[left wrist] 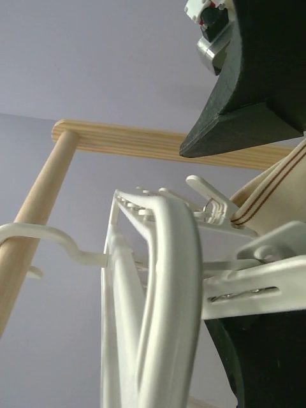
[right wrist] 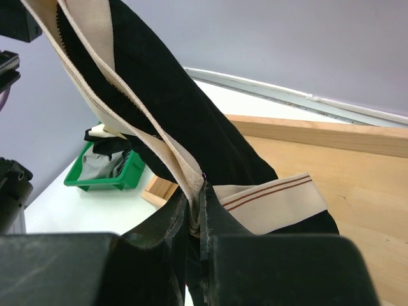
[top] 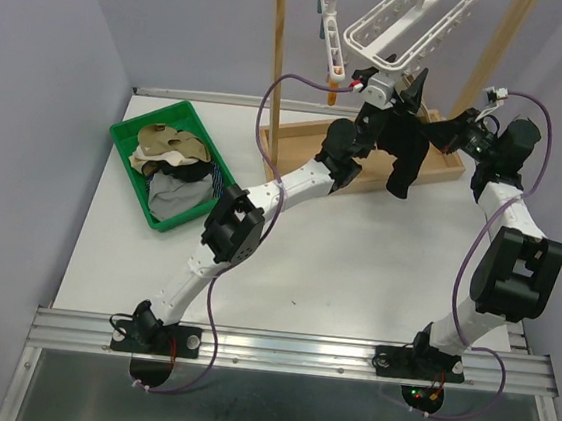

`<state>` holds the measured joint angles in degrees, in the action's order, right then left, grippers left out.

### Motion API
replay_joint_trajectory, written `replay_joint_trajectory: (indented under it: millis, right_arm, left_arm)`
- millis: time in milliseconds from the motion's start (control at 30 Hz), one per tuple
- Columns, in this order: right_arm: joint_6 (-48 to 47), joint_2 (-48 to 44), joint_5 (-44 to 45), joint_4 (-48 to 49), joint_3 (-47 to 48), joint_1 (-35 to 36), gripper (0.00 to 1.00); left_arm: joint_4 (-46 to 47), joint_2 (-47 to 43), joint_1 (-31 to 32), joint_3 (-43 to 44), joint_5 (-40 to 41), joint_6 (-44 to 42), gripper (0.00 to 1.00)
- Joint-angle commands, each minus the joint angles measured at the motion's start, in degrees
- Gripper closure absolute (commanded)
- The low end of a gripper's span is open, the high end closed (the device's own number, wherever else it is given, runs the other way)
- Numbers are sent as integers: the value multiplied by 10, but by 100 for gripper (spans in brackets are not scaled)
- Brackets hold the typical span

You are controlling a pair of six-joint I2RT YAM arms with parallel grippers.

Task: Remove the underwear clipped to the hanger
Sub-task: Remove the underwear from the hanger.

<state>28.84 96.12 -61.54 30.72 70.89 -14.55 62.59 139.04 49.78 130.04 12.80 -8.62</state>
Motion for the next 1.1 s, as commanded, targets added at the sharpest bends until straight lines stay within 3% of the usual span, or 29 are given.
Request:
replay_joint_trajectory:
  millis: [0,400,1067]
  right_arm:
    - [17,-1,-13,49,36,3,89]
    - [30,-2,-17,65,29,7,89]
    - [41,-5,-19,81,18,22,89]
  left_arm:
    - [17,6,-3,55,-10,-10,21]
    - [4,22,-6,80,-22,-6,33]
    - [44,41,-10,105,-38,13,32]
